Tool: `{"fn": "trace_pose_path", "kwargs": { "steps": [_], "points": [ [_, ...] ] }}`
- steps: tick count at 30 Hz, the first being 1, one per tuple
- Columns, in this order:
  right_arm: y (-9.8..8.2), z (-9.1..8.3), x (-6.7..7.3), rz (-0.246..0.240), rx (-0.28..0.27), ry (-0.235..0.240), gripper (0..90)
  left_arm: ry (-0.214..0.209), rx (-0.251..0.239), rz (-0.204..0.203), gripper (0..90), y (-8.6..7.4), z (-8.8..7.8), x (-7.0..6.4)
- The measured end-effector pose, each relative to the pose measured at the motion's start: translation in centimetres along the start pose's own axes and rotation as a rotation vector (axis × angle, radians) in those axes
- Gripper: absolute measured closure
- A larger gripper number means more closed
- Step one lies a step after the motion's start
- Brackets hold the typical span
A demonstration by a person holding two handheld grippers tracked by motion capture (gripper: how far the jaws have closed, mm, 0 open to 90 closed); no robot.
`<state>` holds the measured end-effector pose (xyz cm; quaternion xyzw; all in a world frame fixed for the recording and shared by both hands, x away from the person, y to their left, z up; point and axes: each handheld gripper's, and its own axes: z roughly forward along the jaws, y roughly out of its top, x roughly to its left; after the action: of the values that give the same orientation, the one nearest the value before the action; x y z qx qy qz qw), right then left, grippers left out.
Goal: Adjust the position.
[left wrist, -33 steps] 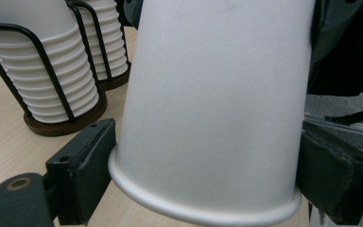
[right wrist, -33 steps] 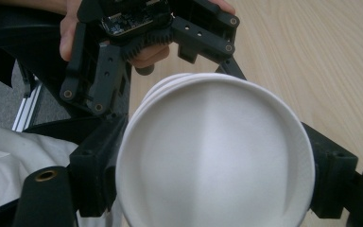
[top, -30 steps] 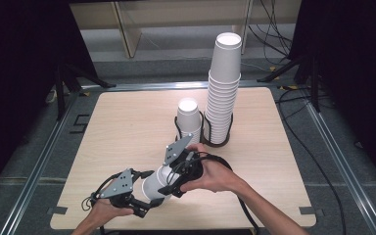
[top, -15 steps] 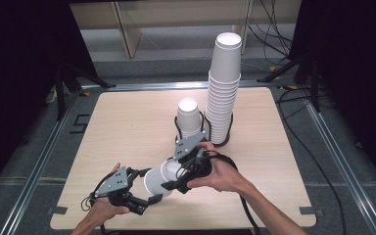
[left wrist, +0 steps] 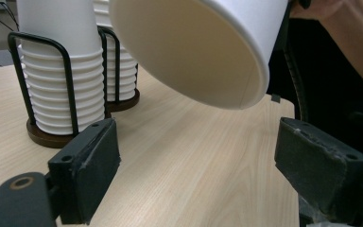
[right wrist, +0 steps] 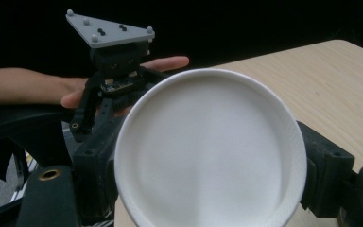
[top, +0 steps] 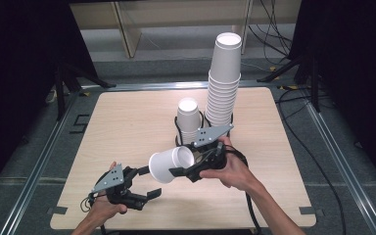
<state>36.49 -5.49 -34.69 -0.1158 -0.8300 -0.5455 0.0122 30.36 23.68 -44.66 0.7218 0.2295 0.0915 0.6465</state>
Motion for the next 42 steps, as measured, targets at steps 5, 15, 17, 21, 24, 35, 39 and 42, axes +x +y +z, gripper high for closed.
{"fn": "trace_pose_path", "kwargs": {
  "steps": [5,15,17,21,24,35,39,42],
  "points": [
    [-0.3,-0.1,-0.3,0.016,-0.057,0.025,23.8,-0.031,-0.032,-0.024,14.5,0.1,0.0,-0.1],
    [-0.7,1.1,0.3,0.042,-0.094,0.105,23.8,-0.074,-0.088,-0.048,14.3,0.5,-0.4,-0.3],
    [-0.8,1.3,0.3,0.024,-0.099,0.108,23.8,-0.077,-0.091,-0.046,14.3,0.6,-0.4,-0.4],
    [-0.9,1.6,0.4,0.021,-0.112,0.123,23.8,-0.074,-0.088,-0.042,14.3,0.6,-0.4,-0.4],
    [-1.2,1.8,0.4,0.027,-0.119,0.143,23.8,-0.075,-0.082,-0.035,14.3,0.6,-0.3,-0.4],
    [-2.6,2.9,0.5,0.032,-0.087,0.155,23.9,-0.062,-0.059,-0.034,12.8,0.5,-0.1,-0.6],
    [-2.4,2.5,0.3,0.033,-0.094,0.139,24.0,-0.042,-0.052,-0.013,14.1,0.5,-0.2,-0.5],
    [-2.3,2.1,0.2,0.025,-0.103,0.136,24.0,-0.024,-0.055,-0.016,10.3,0.5,-0.3,-0.4]
  ]
}}
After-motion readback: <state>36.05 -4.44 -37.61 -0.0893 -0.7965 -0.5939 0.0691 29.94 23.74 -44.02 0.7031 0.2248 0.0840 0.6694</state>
